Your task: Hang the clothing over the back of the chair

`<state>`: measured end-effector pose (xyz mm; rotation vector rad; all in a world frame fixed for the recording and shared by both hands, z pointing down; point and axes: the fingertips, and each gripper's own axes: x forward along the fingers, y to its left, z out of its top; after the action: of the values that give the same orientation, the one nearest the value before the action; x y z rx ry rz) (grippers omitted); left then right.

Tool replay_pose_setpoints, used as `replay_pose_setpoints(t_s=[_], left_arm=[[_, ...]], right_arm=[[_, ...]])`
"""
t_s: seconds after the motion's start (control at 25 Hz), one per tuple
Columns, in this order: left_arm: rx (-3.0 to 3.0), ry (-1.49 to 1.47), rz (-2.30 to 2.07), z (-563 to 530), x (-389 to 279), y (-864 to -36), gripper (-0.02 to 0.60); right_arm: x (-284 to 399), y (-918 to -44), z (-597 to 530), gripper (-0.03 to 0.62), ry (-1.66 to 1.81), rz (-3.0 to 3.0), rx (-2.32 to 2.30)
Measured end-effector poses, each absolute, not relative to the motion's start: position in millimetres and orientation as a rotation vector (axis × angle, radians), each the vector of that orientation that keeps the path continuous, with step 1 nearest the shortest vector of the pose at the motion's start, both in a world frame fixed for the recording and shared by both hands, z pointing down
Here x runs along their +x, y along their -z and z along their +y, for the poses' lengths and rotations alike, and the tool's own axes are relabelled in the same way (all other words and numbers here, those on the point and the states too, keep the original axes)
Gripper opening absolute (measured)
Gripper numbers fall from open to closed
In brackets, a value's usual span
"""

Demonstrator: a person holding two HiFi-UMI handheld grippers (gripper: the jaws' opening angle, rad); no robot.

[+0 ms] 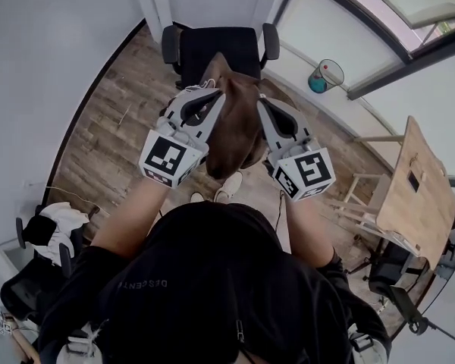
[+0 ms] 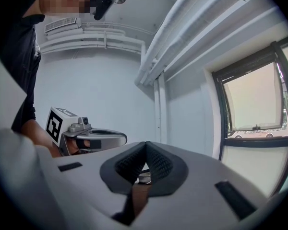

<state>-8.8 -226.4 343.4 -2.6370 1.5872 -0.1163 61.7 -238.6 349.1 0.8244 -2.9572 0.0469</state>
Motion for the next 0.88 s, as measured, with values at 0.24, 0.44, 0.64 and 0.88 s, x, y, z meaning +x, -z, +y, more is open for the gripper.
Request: replay_pose_setpoints(t_s=[0.24,0.44,0.64,0.88], left_arm=[[-2.678,0.077,1.516,-184,-10,-338,0.018],[-2.697,0.038,1.466,-150,-11,-329,0.018],[-2.726,0.024,1.423,-127,1,-326,0.018],[-2.749,0.018,1.399,-111,12,-320,0.018]], right_arm=[[59,-346,-191,0.006,-0.037,-2.934,0.901],[58,-340,-156,0.006,-0.025,-2.931,0.946],[65,-337,-132,0.006,-0.025,-2.922,0.981],[71,-331,-115,0.006,-0.031,-2.932,0.978]])
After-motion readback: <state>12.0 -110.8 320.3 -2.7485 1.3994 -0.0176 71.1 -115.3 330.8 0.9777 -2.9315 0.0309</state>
